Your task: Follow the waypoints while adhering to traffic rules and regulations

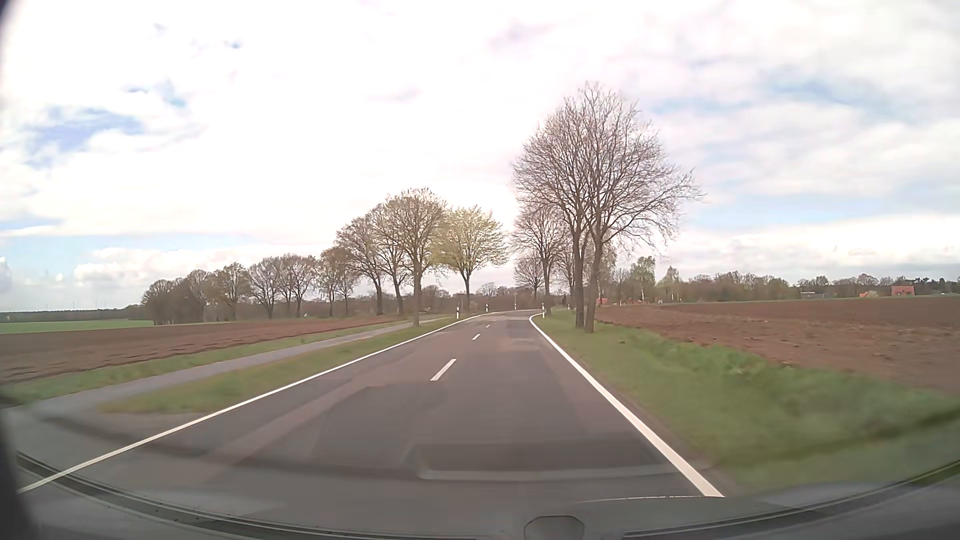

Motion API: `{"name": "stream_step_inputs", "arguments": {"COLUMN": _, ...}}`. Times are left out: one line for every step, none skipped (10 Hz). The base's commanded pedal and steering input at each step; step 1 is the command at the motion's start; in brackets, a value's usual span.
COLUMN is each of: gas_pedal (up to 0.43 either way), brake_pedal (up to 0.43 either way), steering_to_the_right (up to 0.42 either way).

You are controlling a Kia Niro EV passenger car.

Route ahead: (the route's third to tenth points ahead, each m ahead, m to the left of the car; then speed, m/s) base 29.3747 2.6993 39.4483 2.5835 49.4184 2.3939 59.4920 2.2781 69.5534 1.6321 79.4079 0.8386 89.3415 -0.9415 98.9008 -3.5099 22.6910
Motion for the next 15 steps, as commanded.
{"name": "stream_step_inputs", "arguments": {"gas_pedal": 0.047, "brake_pedal": 0.000, "steering_to_the_right": -0.002}}
{"name": "stream_step_inputs", "arguments": {"gas_pedal": 0.047, "brake_pedal": 0.000, "steering_to_the_right": -0.002}}
{"name": "stream_step_inputs", "arguments": {"gas_pedal": 0.047, "brake_pedal": 0.000, "steering_to_the_right": -0.002}}
{"name": "stream_step_inputs", "arguments": {"gas_pedal": 0.047, "brake_pedal": 0.000, "steering_to_the_right": -0.001}}
{"name": "stream_step_inputs", "arguments": {"gas_pedal": 0.047, "brake_pedal": 0.000, "steering_to_the_right": 0.000}}
{"name": "stream_step_inputs", "arguments": {"gas_pedal": 0.047, "brake_pedal": 0.000, "steering_to_the_right": 0.000}}
{"name": "stream_step_inputs", "arguments": {"gas_pedal": 0.047, "brake_pedal": 0.000, "steering_to_the_right": 0.000}}
{"name": "stream_step_inputs", "arguments": {"gas_pedal": 0.047, "brake_pedal": 0.000, "steering_to_the_right": 0.001}}
{"name": "stream_step_inputs", "arguments": {"gas_pedal": 0.047, "brake_pedal": 0.000, "steering_to_the_right": 0.001}}
{"name": "stream_step_inputs", "arguments": {"gas_pedal": 0.047, "brake_pedal": 0.000, "steering_to_the_right": 0.002}}
{"name": "stream_step_inputs", "arguments": {"gas_pedal": 0.047, "brake_pedal": 0.000, "steering_to_the_right": 0.001}}
{"name": "stream_step_inputs", "arguments": {"gas_pedal": 0.047, "brake_pedal": 0.000, "steering_to_the_right": 0.002}}
{"name": "stream_step_inputs", "arguments": {"gas_pedal": 0.047, "brake_pedal": 0.000, "steering_to_the_right": 0.004}}
{"name": "stream_step_inputs", "arguments": {"gas_pedal": 0.047, "brake_pedal": 0.000, "steering_to_the_right": 0.005}}
{"name": "stream_step_inputs", "arguments": {"gas_pedal": 0.047, "brake_pedal": 0.000, "steering_to_the_right": 0.009}}
